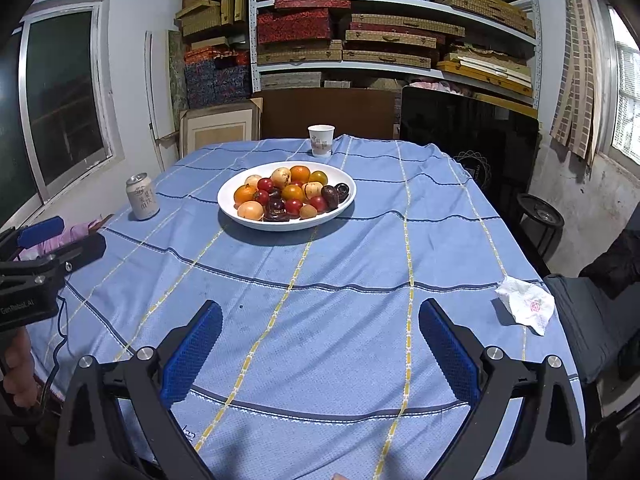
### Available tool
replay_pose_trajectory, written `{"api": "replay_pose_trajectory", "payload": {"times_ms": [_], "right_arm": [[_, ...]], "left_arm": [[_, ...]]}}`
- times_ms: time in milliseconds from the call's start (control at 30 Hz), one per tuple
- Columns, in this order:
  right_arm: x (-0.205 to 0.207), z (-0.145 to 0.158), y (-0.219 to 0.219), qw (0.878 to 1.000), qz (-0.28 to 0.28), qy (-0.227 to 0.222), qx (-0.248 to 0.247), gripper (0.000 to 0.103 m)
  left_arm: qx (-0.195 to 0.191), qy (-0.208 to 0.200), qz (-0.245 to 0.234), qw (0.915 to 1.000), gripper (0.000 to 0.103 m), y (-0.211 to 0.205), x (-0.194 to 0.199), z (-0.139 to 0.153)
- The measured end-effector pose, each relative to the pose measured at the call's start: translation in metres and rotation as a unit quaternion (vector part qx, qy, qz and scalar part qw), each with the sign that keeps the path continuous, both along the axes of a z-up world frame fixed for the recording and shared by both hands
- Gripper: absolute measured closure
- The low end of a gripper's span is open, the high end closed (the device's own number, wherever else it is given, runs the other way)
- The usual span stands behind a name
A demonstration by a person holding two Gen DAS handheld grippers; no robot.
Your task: Organize fruits
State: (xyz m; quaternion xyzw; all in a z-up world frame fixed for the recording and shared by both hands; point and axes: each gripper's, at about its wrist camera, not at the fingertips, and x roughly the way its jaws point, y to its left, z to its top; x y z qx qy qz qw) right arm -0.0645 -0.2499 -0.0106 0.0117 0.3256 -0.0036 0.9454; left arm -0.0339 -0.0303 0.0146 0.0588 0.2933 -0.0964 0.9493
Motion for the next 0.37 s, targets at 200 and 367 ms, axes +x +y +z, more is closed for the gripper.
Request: {"api": "replay_pose_trajectory", "payload": {"times_ms": [200, 367], "right_arm": [[0.0007, 0.0, -0.0005, 1.0, -0.001, 0.001, 0.003, 0.004], [0.0011, 0.0004, -0.0005, 1.0, -0.001, 0.0, 0.003, 0.004]], "left_arm": [[-0.007, 0.018, -0.005, 0.9998, 0.005, 0.0031, 0.0068, 0.0007], [0.0, 0.015, -0.006, 0.9999, 0.005, 0.0003, 0.007, 0.0002]]}}
